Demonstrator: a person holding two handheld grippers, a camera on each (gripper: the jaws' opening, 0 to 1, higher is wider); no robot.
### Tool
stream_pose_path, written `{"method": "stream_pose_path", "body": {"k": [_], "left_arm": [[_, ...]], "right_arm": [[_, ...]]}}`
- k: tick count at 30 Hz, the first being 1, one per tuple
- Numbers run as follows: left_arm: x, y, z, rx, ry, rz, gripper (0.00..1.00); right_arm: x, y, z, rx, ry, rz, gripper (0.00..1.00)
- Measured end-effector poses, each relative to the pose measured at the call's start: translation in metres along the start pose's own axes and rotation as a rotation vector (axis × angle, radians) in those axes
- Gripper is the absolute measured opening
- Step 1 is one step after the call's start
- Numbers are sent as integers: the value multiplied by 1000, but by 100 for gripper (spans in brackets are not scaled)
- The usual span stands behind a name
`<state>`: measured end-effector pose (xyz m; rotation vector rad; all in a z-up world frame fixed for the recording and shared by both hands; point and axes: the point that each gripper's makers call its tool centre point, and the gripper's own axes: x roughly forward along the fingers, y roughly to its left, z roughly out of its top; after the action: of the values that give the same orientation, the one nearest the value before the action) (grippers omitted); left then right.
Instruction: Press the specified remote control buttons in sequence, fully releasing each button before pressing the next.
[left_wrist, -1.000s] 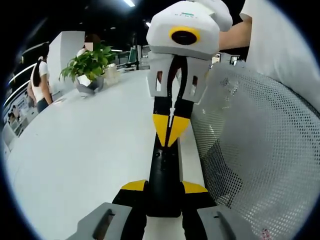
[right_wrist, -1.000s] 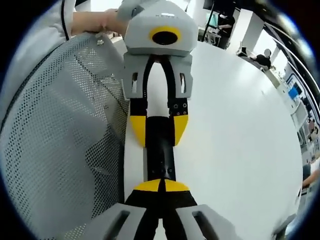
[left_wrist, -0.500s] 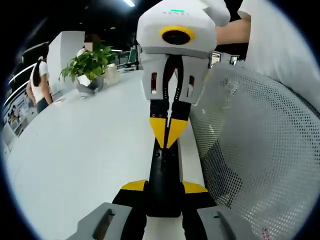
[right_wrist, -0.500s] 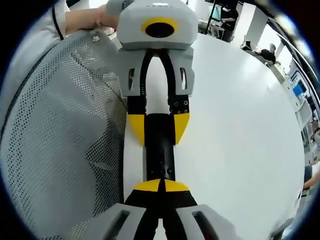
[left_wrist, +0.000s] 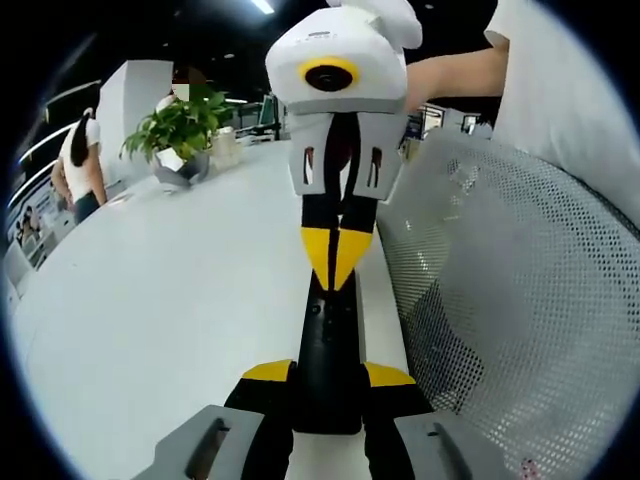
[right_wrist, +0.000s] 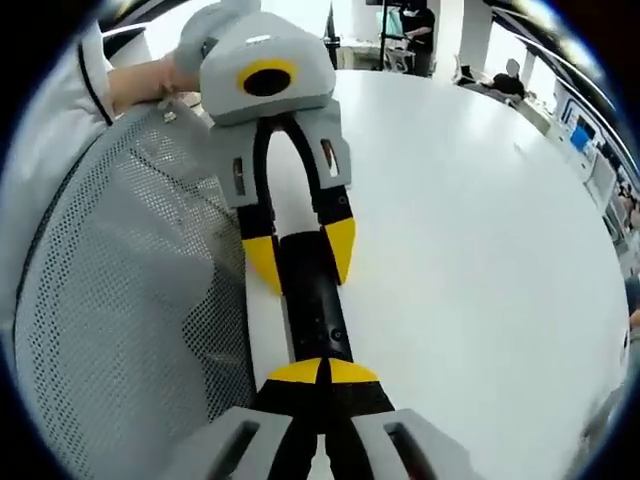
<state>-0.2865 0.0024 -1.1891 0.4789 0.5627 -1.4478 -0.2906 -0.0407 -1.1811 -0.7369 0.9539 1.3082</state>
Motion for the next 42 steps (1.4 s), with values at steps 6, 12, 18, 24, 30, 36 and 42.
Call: {"method": "stream_pose_path", "body": {"k": [6,12,18,24,30,36,42], "left_arm": [[0,-1,-1,-2,3,1,25],[0,-1,-1,-2,3,2,25],[1,-1,-2,-2,5,1,24],[1,-1,-2,-2,3,2,24],[1,-2,-2,-2,4,5,25],[1,-1,-2,0,4,4,25],[0,-1,-2,-1,3,3,25]], "right_arm": [[-2,-1,-3,46,12,2,0],[1,0,-3,26,58,0,0],[2,-1,-4,-6,108,-5,0],[0,-1,-3,69,-22,10,0],[-3,-2,-5,140,-42,9,0],[-3,-2,-7,110,-16,1,0],[-7,-7,-16,55,57,-1,0]]}}
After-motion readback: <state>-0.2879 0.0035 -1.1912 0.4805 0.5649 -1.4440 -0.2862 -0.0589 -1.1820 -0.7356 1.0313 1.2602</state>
